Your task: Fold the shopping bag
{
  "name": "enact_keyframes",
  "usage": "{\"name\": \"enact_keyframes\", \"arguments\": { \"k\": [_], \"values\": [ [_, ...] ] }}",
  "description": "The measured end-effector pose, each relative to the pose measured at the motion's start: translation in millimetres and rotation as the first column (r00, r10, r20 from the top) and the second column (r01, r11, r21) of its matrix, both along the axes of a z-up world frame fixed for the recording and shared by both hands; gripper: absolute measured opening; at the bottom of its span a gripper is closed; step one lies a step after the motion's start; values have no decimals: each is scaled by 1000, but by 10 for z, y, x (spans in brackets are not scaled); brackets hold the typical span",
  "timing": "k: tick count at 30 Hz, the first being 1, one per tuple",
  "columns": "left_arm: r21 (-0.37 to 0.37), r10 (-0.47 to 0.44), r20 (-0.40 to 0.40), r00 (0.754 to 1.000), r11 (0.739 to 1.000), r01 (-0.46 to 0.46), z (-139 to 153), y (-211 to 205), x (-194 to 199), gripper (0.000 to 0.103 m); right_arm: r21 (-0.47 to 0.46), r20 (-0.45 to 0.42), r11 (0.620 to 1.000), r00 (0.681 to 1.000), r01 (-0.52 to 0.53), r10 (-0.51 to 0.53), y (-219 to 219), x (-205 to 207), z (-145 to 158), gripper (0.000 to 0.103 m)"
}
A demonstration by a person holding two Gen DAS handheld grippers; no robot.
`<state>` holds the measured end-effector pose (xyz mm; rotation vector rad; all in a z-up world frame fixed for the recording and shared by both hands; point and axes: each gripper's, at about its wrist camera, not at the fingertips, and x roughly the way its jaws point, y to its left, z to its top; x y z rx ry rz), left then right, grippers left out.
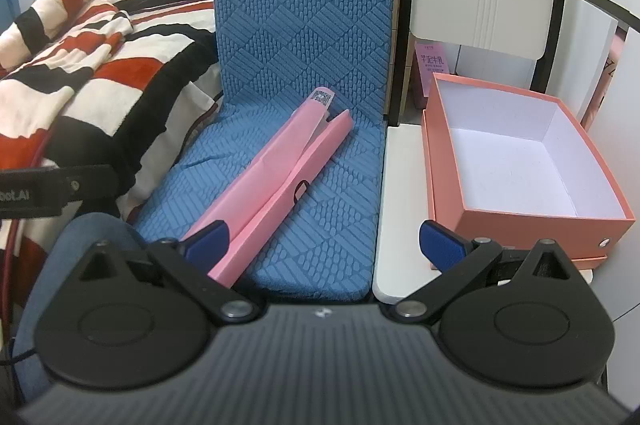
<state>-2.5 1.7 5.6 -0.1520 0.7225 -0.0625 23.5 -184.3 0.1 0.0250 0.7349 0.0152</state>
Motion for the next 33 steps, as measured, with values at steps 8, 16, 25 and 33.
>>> {"name": "enact_keyframes", "arguments": {
  "k": [8, 16, 25, 33],
  "values": [
    [3, -4, 0, 1000, 1000, 4, -6, 2, -10, 103, -6, 2, 1000, 1000, -5, 5, 6, -14, -6, 103],
    [11, -4, 4, 1000, 1000, 4, -6, 4, -16, 103, -7, -2, 1000, 1000, 1, -1, 6, -14, -17, 103],
    [27, -10, 14, 1000, 1000, 10, -27, 23, -33, 103, -6, -9, 1000, 1000, 6, -6, -1, -32, -31, 103],
    [26, -19, 12, 1000, 999, 18, -36, 23, -38, 103, 8, -21, 1000, 1000, 9, -8, 3, -33, -63, 103]
  ]
}}
